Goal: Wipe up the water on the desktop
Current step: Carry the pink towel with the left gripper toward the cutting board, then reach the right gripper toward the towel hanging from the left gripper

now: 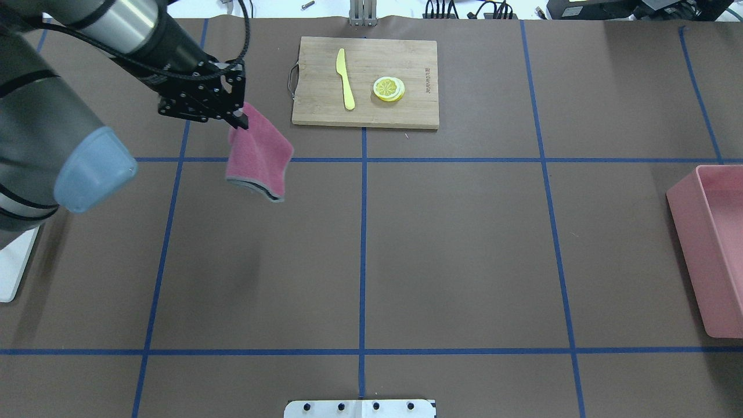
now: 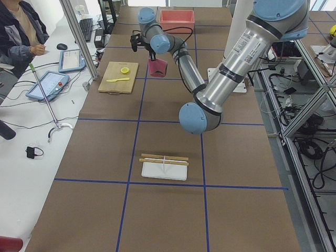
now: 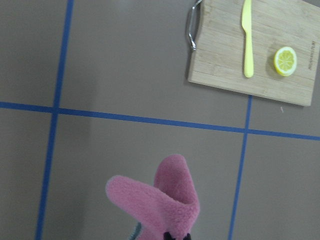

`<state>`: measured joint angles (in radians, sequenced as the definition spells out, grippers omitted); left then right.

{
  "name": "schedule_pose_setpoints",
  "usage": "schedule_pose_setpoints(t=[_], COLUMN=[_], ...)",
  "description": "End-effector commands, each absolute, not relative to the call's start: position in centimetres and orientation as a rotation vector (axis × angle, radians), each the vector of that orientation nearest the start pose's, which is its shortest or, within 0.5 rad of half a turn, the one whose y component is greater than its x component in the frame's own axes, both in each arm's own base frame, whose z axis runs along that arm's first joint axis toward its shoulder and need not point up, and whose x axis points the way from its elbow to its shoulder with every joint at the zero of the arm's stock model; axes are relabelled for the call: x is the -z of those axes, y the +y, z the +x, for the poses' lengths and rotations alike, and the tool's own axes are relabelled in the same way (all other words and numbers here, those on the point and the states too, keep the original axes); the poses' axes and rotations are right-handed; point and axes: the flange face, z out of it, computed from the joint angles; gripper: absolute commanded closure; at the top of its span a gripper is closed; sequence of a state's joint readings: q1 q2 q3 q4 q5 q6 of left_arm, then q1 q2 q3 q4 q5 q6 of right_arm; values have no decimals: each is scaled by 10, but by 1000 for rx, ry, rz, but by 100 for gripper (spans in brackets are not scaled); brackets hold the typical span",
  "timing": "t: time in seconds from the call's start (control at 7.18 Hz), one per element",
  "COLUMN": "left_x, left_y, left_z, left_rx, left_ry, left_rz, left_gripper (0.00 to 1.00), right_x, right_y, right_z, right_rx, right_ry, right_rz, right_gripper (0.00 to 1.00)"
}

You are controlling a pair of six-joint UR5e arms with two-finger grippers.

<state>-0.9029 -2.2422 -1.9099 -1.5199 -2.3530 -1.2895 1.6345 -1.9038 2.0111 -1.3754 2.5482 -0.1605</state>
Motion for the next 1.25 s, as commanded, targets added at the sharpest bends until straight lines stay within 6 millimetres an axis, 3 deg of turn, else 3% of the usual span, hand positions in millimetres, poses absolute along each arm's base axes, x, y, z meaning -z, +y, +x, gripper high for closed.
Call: schedule_pose_setpoints(t=[0.0,0.28,0.56,0.84,1.11], left_x=[-57,-4,37,32,19], left_y=[-482,-497,-487,-497,-510], left_z=[370,404,440,457,471], left_rx=[265,381,445,479,589], left_ry=[1174,1176,1177,1166,1152], left_rz=[-126,-210,-230,-237,-299], left_gripper=[100,100,100,100,100], right_x=[-500,-479,-421,-366,-300], right_y=[-367,-368,-380,-386,-388], right_z=[38,12,-28,-82,-167], right_rx=[272,360,411,455,439], right_ry=[-968,-989,-1029,-1025,-1054], right_rz=[419,487,524,557,589], right_gripper=[0,0,0,1,4])
